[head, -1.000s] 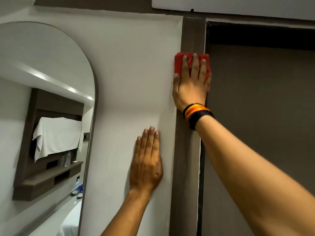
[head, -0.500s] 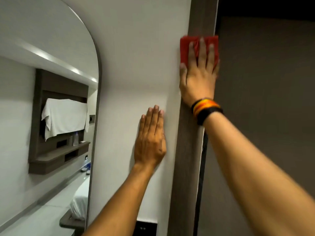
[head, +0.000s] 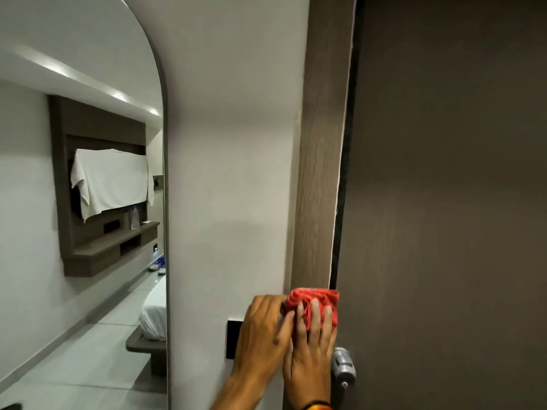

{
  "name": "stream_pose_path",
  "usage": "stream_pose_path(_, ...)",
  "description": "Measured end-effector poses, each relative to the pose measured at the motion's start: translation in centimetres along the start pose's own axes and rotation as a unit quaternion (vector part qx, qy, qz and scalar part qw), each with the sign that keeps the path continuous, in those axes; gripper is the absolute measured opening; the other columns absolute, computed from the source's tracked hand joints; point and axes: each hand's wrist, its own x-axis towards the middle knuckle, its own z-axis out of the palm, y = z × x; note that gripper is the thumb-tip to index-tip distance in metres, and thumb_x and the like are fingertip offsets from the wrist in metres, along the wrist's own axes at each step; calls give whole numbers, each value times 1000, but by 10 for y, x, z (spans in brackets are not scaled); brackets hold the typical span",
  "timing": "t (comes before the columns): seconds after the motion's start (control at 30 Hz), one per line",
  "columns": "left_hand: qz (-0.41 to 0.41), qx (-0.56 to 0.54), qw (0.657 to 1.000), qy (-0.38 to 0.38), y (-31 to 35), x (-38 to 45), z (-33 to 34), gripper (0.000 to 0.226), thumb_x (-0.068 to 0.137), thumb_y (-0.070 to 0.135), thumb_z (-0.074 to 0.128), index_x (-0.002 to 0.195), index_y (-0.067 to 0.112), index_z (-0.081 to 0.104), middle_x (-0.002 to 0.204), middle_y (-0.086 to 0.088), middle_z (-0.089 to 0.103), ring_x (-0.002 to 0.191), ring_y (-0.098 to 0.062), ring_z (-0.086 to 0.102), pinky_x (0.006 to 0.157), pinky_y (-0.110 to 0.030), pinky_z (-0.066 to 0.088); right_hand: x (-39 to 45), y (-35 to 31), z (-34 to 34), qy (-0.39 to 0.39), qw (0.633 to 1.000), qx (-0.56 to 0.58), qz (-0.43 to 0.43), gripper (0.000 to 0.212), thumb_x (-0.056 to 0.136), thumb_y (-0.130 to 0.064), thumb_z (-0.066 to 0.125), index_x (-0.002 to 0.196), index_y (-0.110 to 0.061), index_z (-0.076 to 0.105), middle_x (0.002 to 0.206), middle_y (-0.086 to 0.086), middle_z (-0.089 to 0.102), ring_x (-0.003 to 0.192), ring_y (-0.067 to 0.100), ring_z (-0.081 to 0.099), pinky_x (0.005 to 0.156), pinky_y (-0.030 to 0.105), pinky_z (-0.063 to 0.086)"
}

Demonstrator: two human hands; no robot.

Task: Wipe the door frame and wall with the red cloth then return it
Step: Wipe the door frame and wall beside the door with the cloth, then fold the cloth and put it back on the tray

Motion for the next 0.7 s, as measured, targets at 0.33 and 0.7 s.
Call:
stream_pose_path(0.33, -106, -130, 965, -201, 18, -74, -3, 6, 93, 33, 59, 98, 33, 62, 99, 14, 71, 97, -2, 68, 90, -34, 59, -91, 34, -72, -38, 930, 300, 210, 84, 90, -20, 71, 157, -41, 24, 171, -8, 1, 153, 19, 26, 119, 43, 36)
stream_pose_path(0.7, -164, -273, 902, -293, 148, -96, 59, 10, 94, -5, 61, 103, -2, 62, 78, -7, 63, 64, 0, 58, 63, -11, 45, -125, 122, -216, -145, 662, 541, 498, 34, 90, -36, 72, 115, -13, 76, 105, 7, 80, 84, 18, 76, 67, 30, 61)
